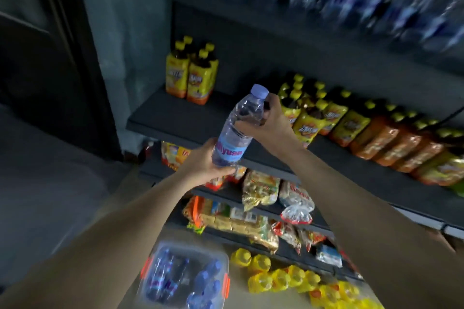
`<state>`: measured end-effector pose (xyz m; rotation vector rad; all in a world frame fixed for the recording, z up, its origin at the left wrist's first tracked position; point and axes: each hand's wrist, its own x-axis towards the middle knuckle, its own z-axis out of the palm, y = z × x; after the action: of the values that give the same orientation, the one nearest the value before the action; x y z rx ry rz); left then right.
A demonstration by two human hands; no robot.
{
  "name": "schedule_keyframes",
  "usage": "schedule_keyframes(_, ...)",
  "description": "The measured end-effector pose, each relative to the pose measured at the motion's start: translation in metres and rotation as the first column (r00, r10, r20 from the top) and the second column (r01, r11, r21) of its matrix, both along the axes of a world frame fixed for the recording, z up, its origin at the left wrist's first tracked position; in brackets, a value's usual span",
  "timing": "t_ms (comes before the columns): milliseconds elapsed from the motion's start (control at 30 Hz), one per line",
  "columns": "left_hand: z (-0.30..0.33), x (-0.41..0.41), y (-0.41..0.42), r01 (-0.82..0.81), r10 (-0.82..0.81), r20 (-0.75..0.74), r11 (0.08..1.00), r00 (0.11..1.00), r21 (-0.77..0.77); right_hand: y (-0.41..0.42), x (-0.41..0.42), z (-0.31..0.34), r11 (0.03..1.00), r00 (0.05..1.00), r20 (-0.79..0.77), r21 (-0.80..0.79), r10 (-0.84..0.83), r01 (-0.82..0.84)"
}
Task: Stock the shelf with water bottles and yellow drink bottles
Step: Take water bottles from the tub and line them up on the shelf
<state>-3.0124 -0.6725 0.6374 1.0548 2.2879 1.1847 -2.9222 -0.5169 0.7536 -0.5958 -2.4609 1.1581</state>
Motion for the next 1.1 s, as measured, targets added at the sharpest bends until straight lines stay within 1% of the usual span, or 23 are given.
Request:
schedule_keyframes(67,0.031,0.000,0.009,-0.039,0.043,-0.059,0.997,0.997,0.059,0.001,0.000,0.026,0.998,0.997,-0.073,-0.049,-0.032,0.028)
schedule_keyframes(133,0.064,0.001,0.016,-0.048,0.059,-0.098,0.992,0.993,0.115,-0.002,0.000,0.049,0.996,0.987,-0.149,-0.064,-0.066,0.057)
schedule_keyframes(200,0.095,0.004,0.023,-0.027,0.050,-0.138,0.986,0.989,0.162,-0.008,0.003,0.071,0.996,0.976,-0.198,-0.003,-0.086,0.087)
schedule_keyframes(267,0.121,0.007,0.030,-0.009,0.047,-0.182,0.978,0.982,0.207,-0.012,0.008,0.088,0.989,0.974,-0.212,0.103,-0.080,0.104)
schedule_keyframes(367,0.154,0.014,0.038,0.007,0.055,-0.254,0.971,0.966,0.240,-0.012,0.012,0.112,0.956,0.957,-0.266,0.228,-0.119,0.182)
schedule_keyframes(500,0.190,0.019,0.050,0.054,0.023,-0.351,0.977,0.936,0.208,0.000,0.021,0.150,0.933,0.943,-0.283,0.259,-0.174,0.250)
schedule_keyframes(633,0.225,0.015,0.067,0.150,-0.077,-0.417,0.978,0.906,0.143,0.016,0.035,0.182,0.901,0.929,-0.315,0.317,-0.193,0.295)
schedule_keyframes(700,0.245,0.011,0.076,0.205,-0.142,-0.469,0.975,0.872,0.087,0.026,0.042,0.196,0.876,0.929,-0.302,0.363,-0.212,0.318)
schedule_keyframes(767,0.263,0.006,0.088,0.226,-0.167,-0.523,0.973,0.836,0.050,0.039,0.046,0.208,0.861,0.925,-0.291,0.374,-0.244,0.345)
schedule_keyframes(900,0.291,-0.009,0.118,0.177,-0.088,-0.566,0.979,0.819,0.104,0.082,0.049,0.228,0.855,0.901,-0.334,0.344,-0.276,0.389)
schedule_keyframes(1100,0.332,-0.038,0.185,0.086,0.053,-0.677,0.982,0.734,0.170,0.174,0.046,0.255,0.838,0.879,-0.344,0.320,-0.331,0.441)
